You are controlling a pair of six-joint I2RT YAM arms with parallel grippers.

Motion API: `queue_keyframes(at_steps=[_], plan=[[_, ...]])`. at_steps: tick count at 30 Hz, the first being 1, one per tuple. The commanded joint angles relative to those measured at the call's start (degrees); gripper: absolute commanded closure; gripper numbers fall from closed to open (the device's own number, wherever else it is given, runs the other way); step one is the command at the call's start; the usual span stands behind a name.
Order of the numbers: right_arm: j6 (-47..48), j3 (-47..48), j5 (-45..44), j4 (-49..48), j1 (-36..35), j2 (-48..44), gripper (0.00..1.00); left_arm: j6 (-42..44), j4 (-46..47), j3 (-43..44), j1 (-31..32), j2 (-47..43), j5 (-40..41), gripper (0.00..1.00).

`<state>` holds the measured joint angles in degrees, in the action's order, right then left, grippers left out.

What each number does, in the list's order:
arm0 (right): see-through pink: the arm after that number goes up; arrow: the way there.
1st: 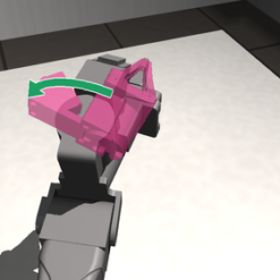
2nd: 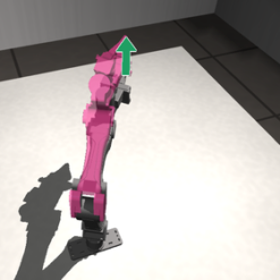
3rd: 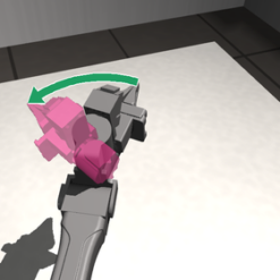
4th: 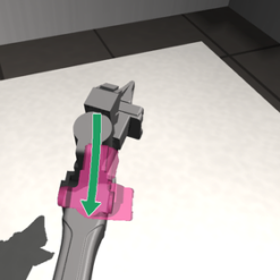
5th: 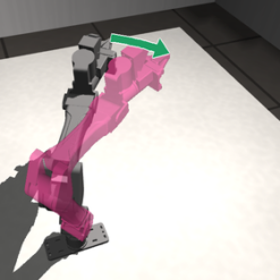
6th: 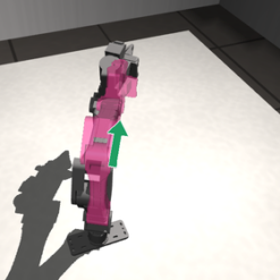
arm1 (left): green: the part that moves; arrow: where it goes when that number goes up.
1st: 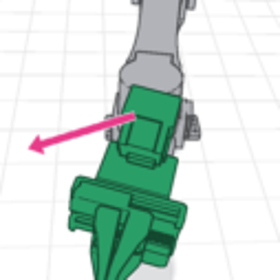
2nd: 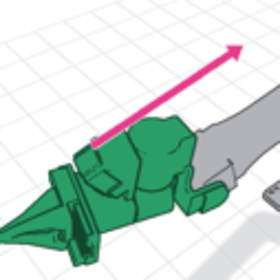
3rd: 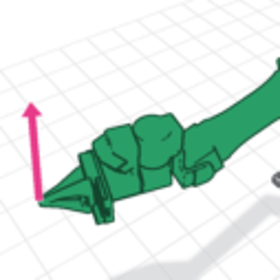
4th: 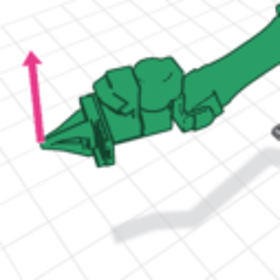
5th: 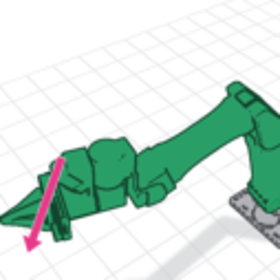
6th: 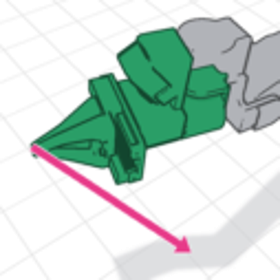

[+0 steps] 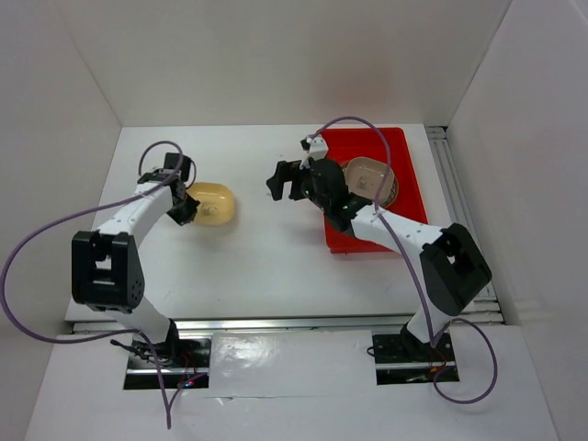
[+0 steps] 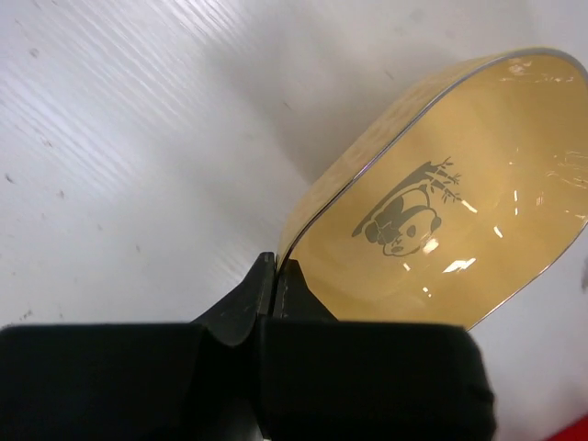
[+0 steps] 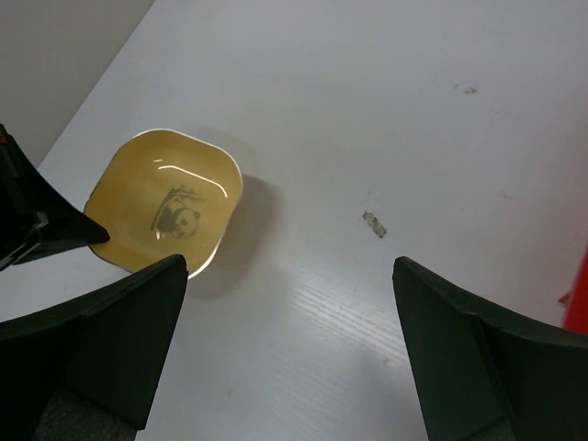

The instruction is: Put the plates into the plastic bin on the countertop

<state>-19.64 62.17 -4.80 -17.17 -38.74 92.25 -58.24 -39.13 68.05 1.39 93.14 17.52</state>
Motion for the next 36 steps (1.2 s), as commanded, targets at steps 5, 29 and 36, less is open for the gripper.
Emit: queue_keyframes(at_steps=[5, 29, 36], plan=[[-0.4, 7.7, 5.3, -2.1, 0.1, 5.0, 0.00, 1.0, -4.5, 2.3, 9.6, -10.8, 7.2, 1.00], [-11.6, 9.6, 9.3, -6.8, -1.6, 15.1, 1.00, 8.3, 11.0, -1.5, 18.4, -19.8, -3.5, 0.34], [-9.2, 12.3, -14.7, 5.8, 0.8, 8.6, 1.00, 13.1, 10.5, -0.5, 20.4, -20.1, -7.8, 0.00]])
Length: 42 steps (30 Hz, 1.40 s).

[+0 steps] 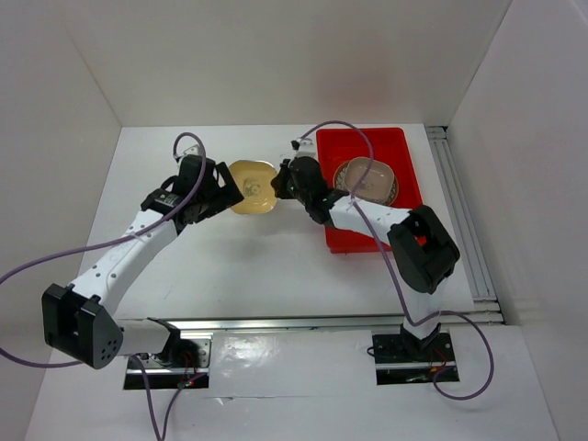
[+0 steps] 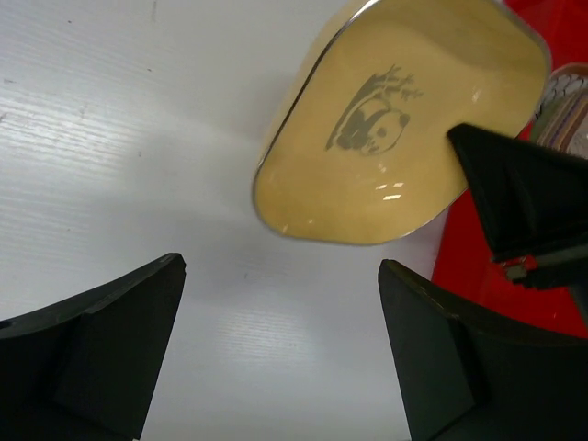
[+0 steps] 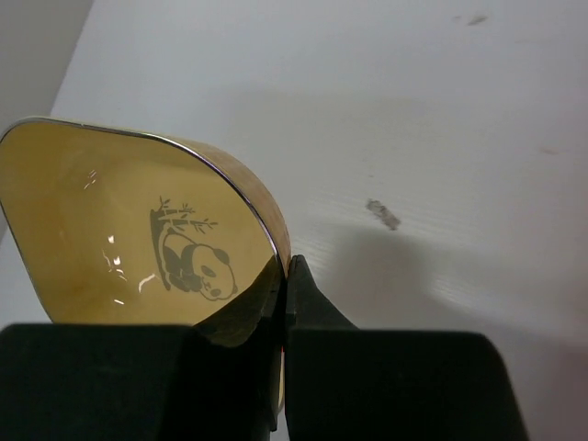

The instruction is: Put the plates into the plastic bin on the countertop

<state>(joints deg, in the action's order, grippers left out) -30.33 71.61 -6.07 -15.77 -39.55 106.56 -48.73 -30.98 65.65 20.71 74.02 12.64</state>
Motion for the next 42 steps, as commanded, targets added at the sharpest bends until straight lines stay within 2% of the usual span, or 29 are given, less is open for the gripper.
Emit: queue_keyframes(at_steps=[1, 9, 12, 17, 24, 27, 30, 35, 36, 37, 38, 39, 40, 42], plan=[[2.0, 3.5, -15.2, 7.3, 3.6, -7.1, 1.00, 3.6, 0.7, 2.5, 1.1, -1.9, -3.5, 0.00], [7.7, 0.9, -17.0, 15.7, 20.0, -15.6, 1.00, 10.0, -7.5, 3.7, 1.6, -9.1, -2.0, 0.00], [9.0, 0.3, -11.0, 16.8, 29.1, -16.4, 1.00, 13.7, -8.6, 3.7, 1.6, -11.3, -4.1, 0.00], [10.1, 0.3, -6.5, 18.0, 35.0, -14.2, 1.00, 16.4, -9.9, 2.2, 1.6, -11.8, -2.9, 0.00], [11.9, -1.3, -3.4, 18.5, 37.2, -13.7, 1.00, 16.9, -8.7, 1.0, 1.6, -12.3, -4.2, 0.00], [12.5, -1.3, -3.6, 19.0, 37.2, -14.2, 0.95, 17.4, -8.7, 0.4, 1.6, -12.3, -4.2, 0.00], [12.5, -1.8, -4.1, 19.5, 37.2, -14.2, 0.95, 17.4, -8.7, 0.4, 1.1, -12.3, -4.2, 0.00], [11.8, -2.9, -6.5, 20.6, 37.2, -14.7, 0.86, 18.0, -8.7, -0.2, 1.1, -12.3, -4.2, 0.00], [11.8, -2.9, -6.5, 20.6, 37.2, -15.3, 0.81, 18.0, -8.7, -0.2, 1.1, -12.3, -4.7, 0.00], [11.8, -3.7, -6.5, 20.6, 37.2, -15.9, 0.46, 18.0, -8.7, -0.2, 1.1, -12.3, -4.7, 0.00], [11.1, -4.3, -6.5, 19.9, 37.2, -16.9, 0.25, 18.0, -8.7, -0.2, 1.1, -12.3, -4.7, 0.00], [11.1, -4.3, -5.3, 19.3, 37.2, -17.4, 0.12, 18.0, -8.7, -0.2, 0.6, -12.3, -4.7, 0.00], [11.1, -4.3, -5.3, 19.3, 36.4, -18.1, 0.00, 18.0, -8.7, -0.2, 0.6, -12.3, -4.7, 0.00], [11.1, -3.7, -4.8, 19.3, 35.9, -20.0, 0.00, 18.0, -8.7, -0.2, 0.6, -12.3, -4.7, 0.00]])
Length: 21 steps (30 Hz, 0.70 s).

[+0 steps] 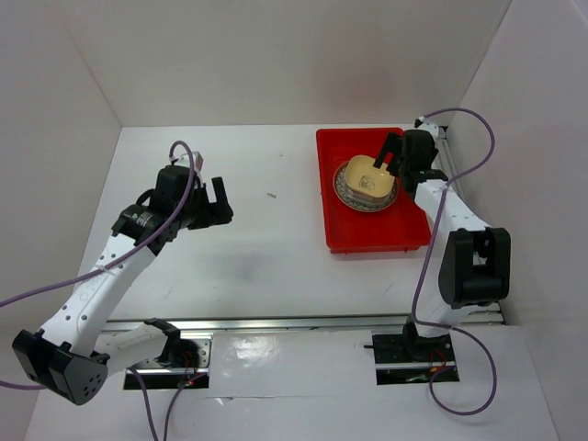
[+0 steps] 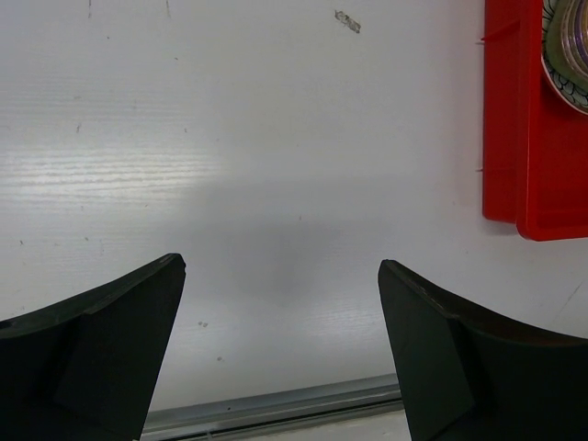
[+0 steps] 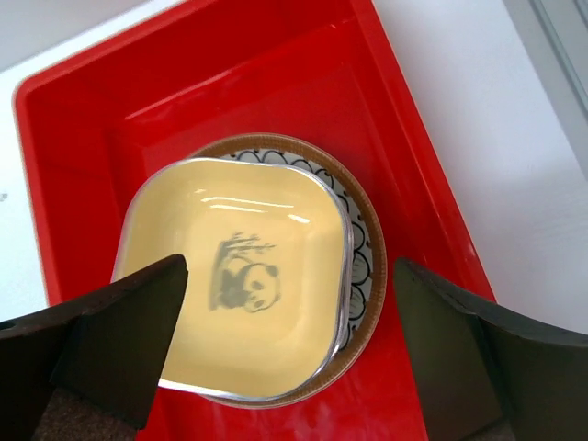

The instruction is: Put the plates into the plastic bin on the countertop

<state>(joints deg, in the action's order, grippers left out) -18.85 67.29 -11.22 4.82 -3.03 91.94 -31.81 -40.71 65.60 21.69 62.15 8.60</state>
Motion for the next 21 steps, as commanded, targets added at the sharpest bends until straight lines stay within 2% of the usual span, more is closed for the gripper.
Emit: queue_keyframes(at_steps=[1, 6, 11, 13, 18, 21], plan=[[0.1, 1.5, -0.4, -0.6, -1.7, -5.9, 0.00, 1.1, 1.0, -0.1, -1.0, -0.5, -0.7, 0.00], [3.2, 7.1, -4.8, 7.4, -9.3, -12.6, 0.00, 1.1, -1.2, 2.4, -1.0, -1.1, 3.8, 0.00], [5.3, 7.2, -8.6, 17.5, -17.4, -23.1, 0.00, 1.1, -3.2, 3.7, -1.0, -5.8, 6.4, 0.00], [5.3, 5.5, -9.1, 22.6, -19.8, -29.9, 0.00, 1.1, -4.6, 4.2, -1.0, -9.1, 7.0, 0.00], [4.1, 0.0, -5.4, 26.8, -24.0, -48.9, 0.00, 2.8, -9.9, 5.7, -1.0, -16.9, 4.9, 0.00], [3.5, 0.0, -4.8, 31.8, -24.0, -54.2, 0.00, 1.5, -12.3, 7.7, -1.0, -21.3, 5.5, 0.00]])
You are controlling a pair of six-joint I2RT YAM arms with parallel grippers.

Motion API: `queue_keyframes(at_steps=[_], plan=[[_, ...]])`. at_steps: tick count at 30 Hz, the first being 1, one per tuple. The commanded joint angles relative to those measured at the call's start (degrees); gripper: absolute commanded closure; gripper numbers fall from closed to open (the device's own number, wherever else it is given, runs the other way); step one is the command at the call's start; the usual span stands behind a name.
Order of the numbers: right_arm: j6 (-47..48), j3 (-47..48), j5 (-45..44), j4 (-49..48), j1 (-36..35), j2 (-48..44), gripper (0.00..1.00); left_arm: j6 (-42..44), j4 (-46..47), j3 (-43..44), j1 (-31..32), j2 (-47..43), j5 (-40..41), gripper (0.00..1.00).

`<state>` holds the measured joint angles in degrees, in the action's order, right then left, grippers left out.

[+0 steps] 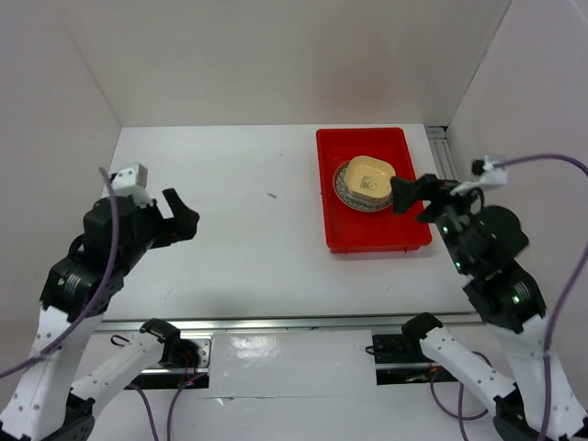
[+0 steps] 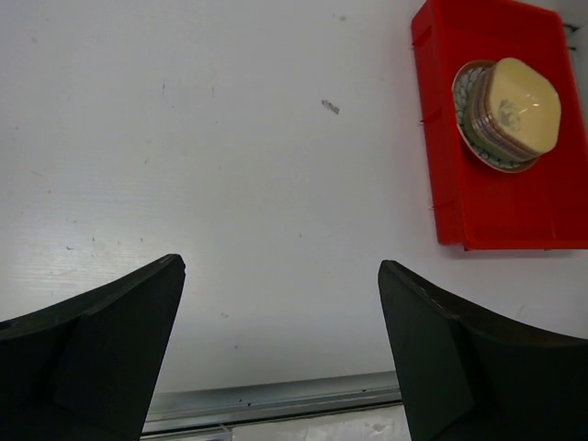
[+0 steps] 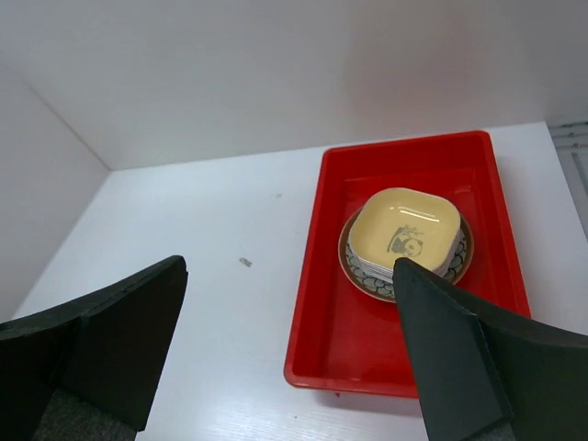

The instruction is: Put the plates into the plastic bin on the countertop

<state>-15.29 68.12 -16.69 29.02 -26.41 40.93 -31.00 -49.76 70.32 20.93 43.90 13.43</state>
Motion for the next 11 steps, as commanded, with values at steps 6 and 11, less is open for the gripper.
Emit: queue_keyframes(at_steps=[6, 11], plan=[[-0.1, 1.4, 0.7, 15.5, 0.0, -8.0, 0.00, -0.5, -7.8, 7.8, -0.3, -7.4, -2.1, 0.00], [0.4, 2.7, -1.3, 16.8, 0.0, -9.1, 0.00, -1.0, -9.8, 9.7, -0.3, -8.0, -1.6, 0.00]])
